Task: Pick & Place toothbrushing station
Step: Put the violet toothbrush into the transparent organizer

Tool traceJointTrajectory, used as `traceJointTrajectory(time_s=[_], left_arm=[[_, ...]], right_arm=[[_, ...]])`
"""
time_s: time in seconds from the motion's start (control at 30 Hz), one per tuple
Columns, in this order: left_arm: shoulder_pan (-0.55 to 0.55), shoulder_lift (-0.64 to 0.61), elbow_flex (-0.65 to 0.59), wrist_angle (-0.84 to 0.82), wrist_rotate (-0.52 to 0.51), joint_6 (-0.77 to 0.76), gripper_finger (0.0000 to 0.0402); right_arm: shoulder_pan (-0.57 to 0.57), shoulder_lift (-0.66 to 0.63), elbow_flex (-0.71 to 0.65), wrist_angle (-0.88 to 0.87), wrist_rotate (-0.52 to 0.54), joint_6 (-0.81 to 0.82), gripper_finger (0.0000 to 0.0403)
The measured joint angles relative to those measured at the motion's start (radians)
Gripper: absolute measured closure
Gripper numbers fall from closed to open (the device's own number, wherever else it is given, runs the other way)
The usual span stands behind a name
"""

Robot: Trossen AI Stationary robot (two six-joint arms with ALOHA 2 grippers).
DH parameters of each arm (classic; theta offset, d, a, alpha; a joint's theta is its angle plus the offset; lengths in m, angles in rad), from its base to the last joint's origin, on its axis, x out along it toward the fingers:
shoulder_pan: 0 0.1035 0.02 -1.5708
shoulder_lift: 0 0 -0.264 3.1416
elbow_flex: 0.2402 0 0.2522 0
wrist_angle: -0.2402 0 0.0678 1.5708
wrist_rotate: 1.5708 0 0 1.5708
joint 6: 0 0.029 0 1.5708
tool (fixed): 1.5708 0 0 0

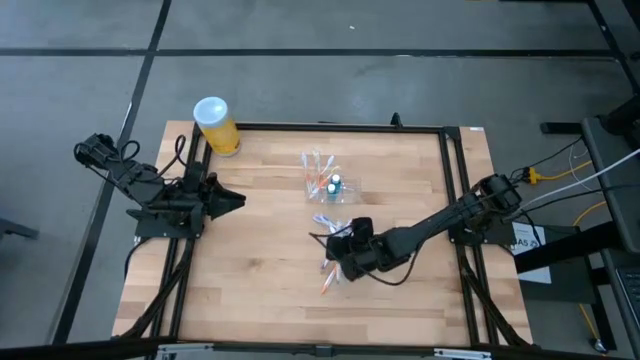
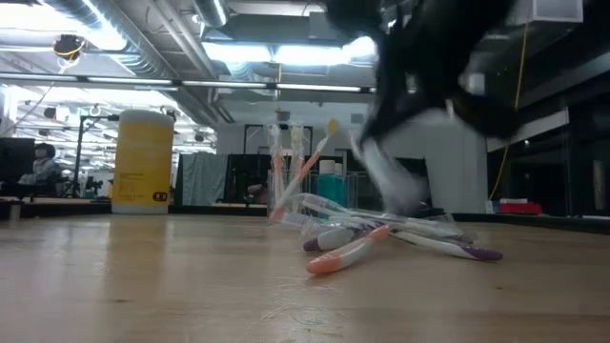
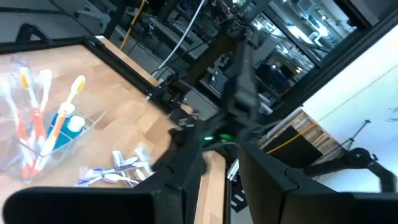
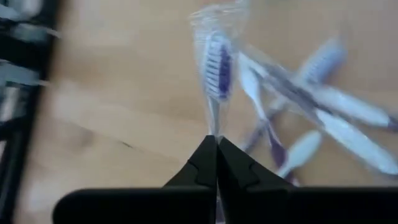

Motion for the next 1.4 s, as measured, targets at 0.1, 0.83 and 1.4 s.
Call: traceJointTrajectory(time_s=[0.1,0.83,1.4], left_arm=[[0.000,0.000,0.000,-0.003,-0.011,0.007,0.0300],[-0.109,0.012,0.000,0.002,-0.163,0.312,0.0300],[-0.140,0.012,0.000,-0.001,-0.189,0.314,0.0300]], right_arm=[[0.029,-0.001,0.151,-0.191,0.142,-0.057,0.0400],[-0.109,-0.107,0.178,-0.740,0.723,-0.003,0.0402],[-0.362,-0.219,-0.106,0.097,0.567,-0.819,0.0403]])
